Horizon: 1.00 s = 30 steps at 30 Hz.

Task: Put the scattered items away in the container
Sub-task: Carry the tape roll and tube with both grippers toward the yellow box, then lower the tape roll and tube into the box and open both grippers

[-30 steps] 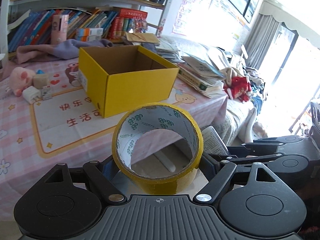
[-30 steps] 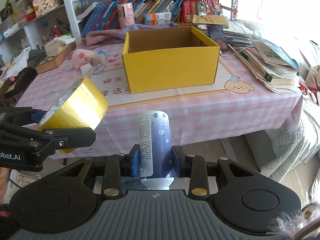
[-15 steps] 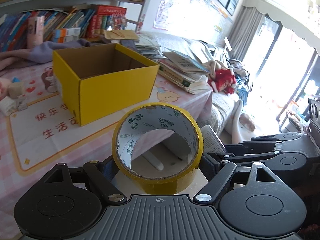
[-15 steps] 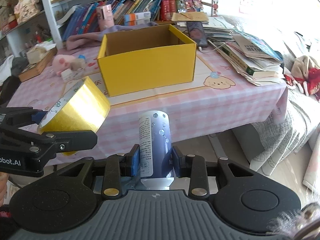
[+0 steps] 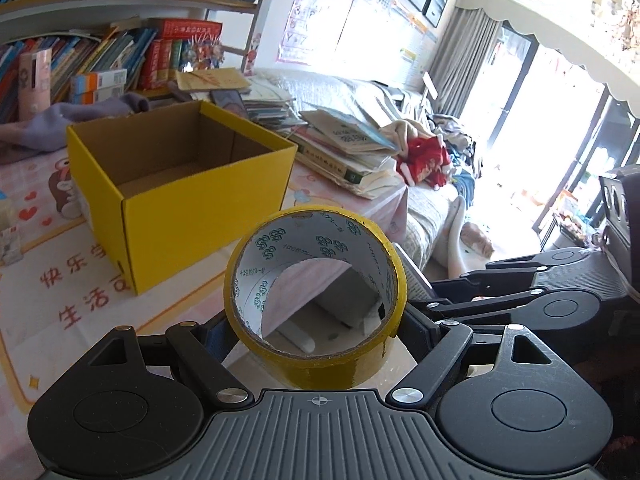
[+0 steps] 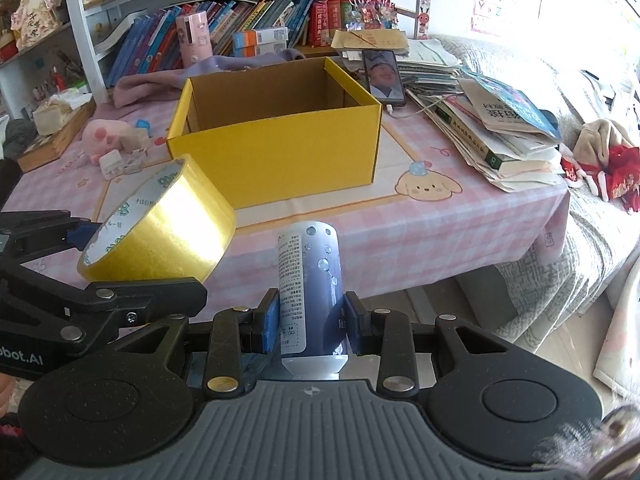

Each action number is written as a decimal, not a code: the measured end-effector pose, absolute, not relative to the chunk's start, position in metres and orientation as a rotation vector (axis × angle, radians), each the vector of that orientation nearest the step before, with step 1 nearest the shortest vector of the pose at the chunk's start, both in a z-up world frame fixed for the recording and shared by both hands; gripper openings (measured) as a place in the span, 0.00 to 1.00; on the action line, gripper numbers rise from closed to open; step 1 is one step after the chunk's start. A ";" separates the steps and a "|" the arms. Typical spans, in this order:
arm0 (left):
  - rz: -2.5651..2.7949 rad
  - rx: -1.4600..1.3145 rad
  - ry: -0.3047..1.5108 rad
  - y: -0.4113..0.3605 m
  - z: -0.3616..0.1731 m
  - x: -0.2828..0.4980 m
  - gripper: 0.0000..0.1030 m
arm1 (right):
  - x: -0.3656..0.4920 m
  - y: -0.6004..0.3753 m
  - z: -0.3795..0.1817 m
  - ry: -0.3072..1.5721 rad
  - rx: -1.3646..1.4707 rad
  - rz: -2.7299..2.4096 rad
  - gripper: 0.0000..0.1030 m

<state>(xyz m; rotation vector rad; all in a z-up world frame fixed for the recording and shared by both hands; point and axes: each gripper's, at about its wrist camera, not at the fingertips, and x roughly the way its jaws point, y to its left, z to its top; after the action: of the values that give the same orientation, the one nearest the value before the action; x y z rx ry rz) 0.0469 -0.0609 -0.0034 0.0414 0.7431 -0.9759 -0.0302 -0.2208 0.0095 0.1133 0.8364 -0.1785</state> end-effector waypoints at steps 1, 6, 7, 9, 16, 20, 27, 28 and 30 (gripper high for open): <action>-0.976 0.039 0.738 -0.061 -0.003 0.050 0.81 | -0.026 -0.221 0.010 0.835 0.109 -0.174 0.30; -0.972 0.023 0.692 -0.064 0.004 0.063 0.81 | -0.008 -0.228 0.017 0.805 0.080 -0.152 0.30; -0.969 0.021 0.680 -0.065 0.006 0.065 0.81 | -0.004 -0.230 0.019 0.795 0.074 -0.146 0.30; -0.959 0.023 0.652 -0.070 0.010 0.072 0.81 | 0.005 -0.237 0.023 0.775 0.064 -0.134 0.30; -0.910 0.025 0.582 -0.094 0.025 0.101 0.81 | 0.044 -0.269 0.038 0.723 0.028 -0.085 0.30; -0.858 0.029 0.537 -0.104 0.034 0.116 0.81 | 0.071 -0.285 0.049 0.679 0.002 -0.039 0.30; -0.713 -0.004 0.472 -0.113 0.047 0.142 0.81 | 0.125 -0.308 0.064 0.612 -0.037 0.086 0.30; -0.690 -0.007 0.469 -0.114 0.047 0.146 0.81 | 0.132 -0.311 0.065 0.606 -0.044 0.102 0.30; -0.644 -0.016 0.470 -0.115 0.046 0.155 0.81 | 0.146 -0.315 0.066 0.595 -0.054 0.131 0.30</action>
<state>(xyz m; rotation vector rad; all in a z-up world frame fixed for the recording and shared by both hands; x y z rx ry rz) 0.1550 -0.1151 0.0463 -0.0162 0.4697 -0.6442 0.1465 -0.3154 0.0664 -0.0537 0.5950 0.1307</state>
